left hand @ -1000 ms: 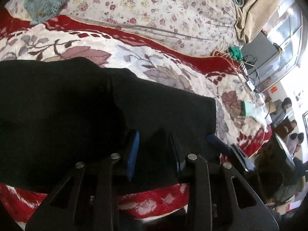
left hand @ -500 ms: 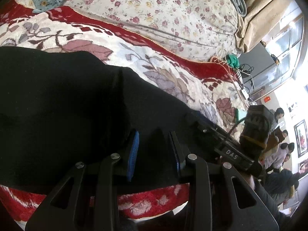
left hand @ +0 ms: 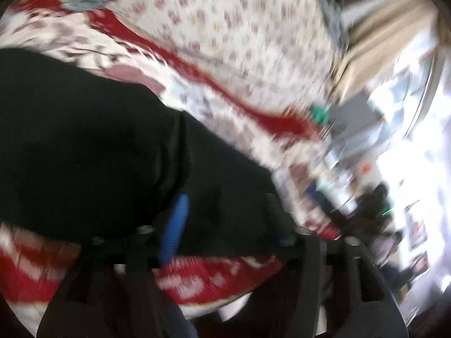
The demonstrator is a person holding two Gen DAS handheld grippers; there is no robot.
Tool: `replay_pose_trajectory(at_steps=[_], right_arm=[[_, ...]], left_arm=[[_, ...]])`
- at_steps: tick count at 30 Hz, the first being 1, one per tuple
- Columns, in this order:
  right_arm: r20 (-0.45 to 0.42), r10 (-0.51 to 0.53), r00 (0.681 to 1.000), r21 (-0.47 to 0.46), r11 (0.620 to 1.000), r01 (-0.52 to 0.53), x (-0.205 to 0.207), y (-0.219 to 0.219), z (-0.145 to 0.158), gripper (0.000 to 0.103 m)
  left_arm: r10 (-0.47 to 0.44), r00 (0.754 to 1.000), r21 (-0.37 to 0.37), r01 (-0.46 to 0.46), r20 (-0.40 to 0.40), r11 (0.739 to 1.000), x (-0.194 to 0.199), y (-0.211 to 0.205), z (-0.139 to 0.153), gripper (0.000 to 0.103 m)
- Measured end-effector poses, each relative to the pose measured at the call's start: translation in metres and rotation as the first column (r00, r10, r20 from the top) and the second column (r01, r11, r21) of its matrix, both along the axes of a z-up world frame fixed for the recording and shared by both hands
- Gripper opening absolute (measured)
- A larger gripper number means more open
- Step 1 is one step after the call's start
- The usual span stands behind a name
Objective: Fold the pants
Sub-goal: 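Lay the pants leg down with the right gripper and open it, then grasp the black pants end with the left gripper and lift it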
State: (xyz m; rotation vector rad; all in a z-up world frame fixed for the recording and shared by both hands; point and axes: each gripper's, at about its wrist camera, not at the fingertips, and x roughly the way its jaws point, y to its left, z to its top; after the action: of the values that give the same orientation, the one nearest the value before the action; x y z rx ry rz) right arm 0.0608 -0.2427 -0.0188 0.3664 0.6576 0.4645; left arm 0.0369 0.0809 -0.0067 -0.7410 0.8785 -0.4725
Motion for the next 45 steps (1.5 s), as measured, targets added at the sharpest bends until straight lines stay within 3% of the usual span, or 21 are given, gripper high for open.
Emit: replay_pose_trajectory(at_steps=[3, 5, 7, 9, 10, 12, 16, 18, 23, 26, 28, 31, 34, 36, 38, 40, 42, 44, 45], right_arm=[[-0.023, -0.051, 0.998, 0.037, 0.998, 0.051, -0.02, -0.026, -0.022, 0.061], [-0.116, -0.1, 0.988, 0.107, 0.988, 0.113, -0.024, -0.042, -0.035, 0.061], [-0.102, -0.139, 0.985, 0.186, 0.97, 0.156, -0.029, -0.058, -0.035, 0.061], [-0.096, -0.177, 0.979, 0.211, 0.958, 0.194, -0.028, -0.064, -0.035, 0.061], [-0.105, -0.177, 0.979, 0.213, 0.957, 0.196, -0.027, -0.063, -0.036, 0.061], [-0.098, -0.161, 0.982, 0.196, 0.964, 0.178, -0.025, -0.058, -0.034, 0.061], [-0.085, -0.137, 0.987, 0.144, 0.979, 0.148, -0.025, -0.047, -0.03, 0.061], [-0.086, -0.13, 0.988, 0.135, 0.981, 0.141, -0.025, -0.044, -0.03, 0.061], [-0.107, -0.128, 0.986, 0.15, 0.978, 0.143, -0.022, -0.047, -0.035, 0.061], [-0.118, -0.129, 0.985, 0.154, 0.977, 0.146, -0.021, -0.047, -0.037, 0.061], [-0.118, -0.126, 0.985, 0.15, 0.978, 0.143, -0.021, -0.047, -0.036, 0.061], [-0.123, -0.126, 0.984, 0.144, 0.979, 0.143, -0.021, -0.046, -0.036, 0.061], [-0.128, -0.126, 0.984, 0.145, 0.979, 0.144, -0.02, -0.046, -0.037, 0.061], [-0.128, -0.127, 0.984, 0.144, 0.979, 0.145, -0.02, -0.046, -0.037, 0.061], [-0.133, -0.126, 0.983, 0.141, 0.979, 0.145, -0.02, -0.046, -0.036, 0.061], [-0.157, -0.124, 0.98, 0.127, 0.981, 0.145, -0.015, -0.041, -0.033, 0.061], [-0.196, -0.068, 0.978, 0.2, 0.974, 0.108, -0.006, -0.033, -0.028, 0.061], [-0.205, -0.047, 0.978, 0.237, 0.967, 0.096, 0.004, -0.021, -0.015, 0.061], [-0.201, -0.022, 0.979, 0.267, 0.961, 0.076, 0.011, -0.011, -0.005, 0.061]], left_arm=[[0.132, 0.991, -0.143, -0.134, -0.023, 0.981, -0.04, 0.05, -0.003, 0.074], [0.266, 0.963, -0.185, -0.27, -0.044, 0.945, -0.068, 0.091, -0.005, 0.075], [0.436, 0.899, -0.206, -0.437, -0.052, 0.876, -0.092, 0.135, -0.006, 0.079], [0.57, 0.818, -0.246, -0.568, -0.071, 0.785, -0.108, 0.168, -0.012, 0.085], [0.602, 0.793, -0.261, -0.604, -0.099, 0.753, -0.109, 0.178, -0.018, 0.085], [0.62, 0.77, -0.269, -0.635, -0.151, 0.724, -0.103, 0.189, -0.03, 0.085], [0.619, 0.751, -0.29, -0.66, -0.231, 0.693, -0.082, 0.197, -0.056, 0.085], [0.628, 0.743, -0.295, -0.669, -0.23, 0.682, -0.077, 0.199, -0.061, 0.085], [0.623, 0.77, -0.257, -0.636, -0.14, 0.728, -0.058, 0.202, -0.05, 0.085], [0.605, 0.79, -0.164, -0.612, -0.1, 0.773, -0.047, 0.196, -0.049, 0.064], [0.604, 0.79, -0.076, -0.612, -0.105, 0.787, -0.045, 0.191, -0.056, 0.038], [0.609, 0.791, -0.045, -0.612, -0.06, 0.79, -0.052, 0.185, -0.056, 0.028], [0.606, 0.796, 0.063, -0.605, 0.008, 0.794, -0.052, 0.174, -0.043, 0.022], [0.598, 0.796, 0.168, -0.604, 0.089, 0.779, -0.053, 0.161, -0.028, 0.02], [0.573, 0.795, 0.291, -0.607, 0.202, 0.739, -0.055, 0.139, -0.008, 0.019], [0.507, 0.791, 0.429, -0.612, 0.342, 0.665, -0.059, 0.105, 0.013, 0.019], [0.408, 0.789, 0.539, -0.613, 0.46, 0.578, -0.059, 0.069, 0.028, 0.019], [0.304, 0.79, 0.611, -0.607, 0.533, 0.508, -0.058, 0.037, 0.035, 0.019], [0.249, 0.797, 0.641, -0.595, 0.551, 0.486, -0.055, 0.021, 0.037, 0.019]])
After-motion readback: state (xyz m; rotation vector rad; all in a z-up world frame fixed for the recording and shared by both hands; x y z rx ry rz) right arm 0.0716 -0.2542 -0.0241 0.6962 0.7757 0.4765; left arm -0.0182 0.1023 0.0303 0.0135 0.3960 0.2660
